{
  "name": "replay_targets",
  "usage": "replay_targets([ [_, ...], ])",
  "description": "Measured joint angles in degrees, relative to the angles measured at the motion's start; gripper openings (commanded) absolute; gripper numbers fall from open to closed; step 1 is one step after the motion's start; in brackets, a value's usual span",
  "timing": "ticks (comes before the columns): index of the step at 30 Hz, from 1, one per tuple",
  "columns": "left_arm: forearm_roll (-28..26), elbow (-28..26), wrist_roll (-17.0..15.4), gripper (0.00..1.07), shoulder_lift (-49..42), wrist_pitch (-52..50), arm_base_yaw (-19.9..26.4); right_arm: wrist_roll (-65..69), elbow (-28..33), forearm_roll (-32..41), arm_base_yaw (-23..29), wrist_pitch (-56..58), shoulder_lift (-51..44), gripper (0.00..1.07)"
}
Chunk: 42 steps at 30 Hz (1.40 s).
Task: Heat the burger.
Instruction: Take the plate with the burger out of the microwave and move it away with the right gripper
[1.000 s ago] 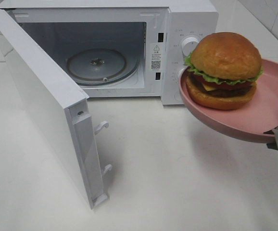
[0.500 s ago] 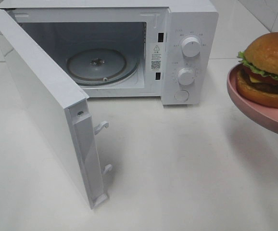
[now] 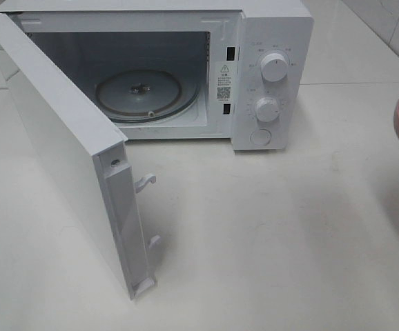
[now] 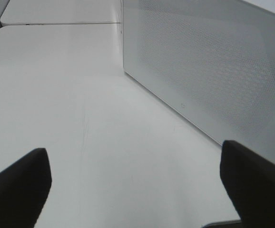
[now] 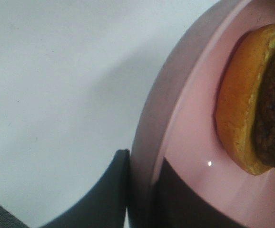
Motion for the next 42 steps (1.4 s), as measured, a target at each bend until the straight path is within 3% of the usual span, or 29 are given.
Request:
replay_targets([
  [7, 0.0, 0.0, 0.0, 0.88, 0.0, 0.0, 0.0, 10.03, 0.0, -1.38, 0.0, 2.23, 2.69, 0.0],
  [15, 0.0, 0.0, 0.0, 0.88, 0.0, 0.0, 0.0, 34.55, 0.0, -5.5, 0.0, 2.12, 11.86, 0.01],
  [20, 0.0, 0.0, 0.0, 0.88, 0.0, 0.0, 0.0, 41.83, 0.0, -6.47, 0.0, 1.6, 16.04, 0.01],
  [42, 0.0, 0.0, 0.0, 0.88, 0.0, 0.0, 0.0, 58.04, -0.06, -11.23, 0.0, -4.76, 34.61, 0.02],
])
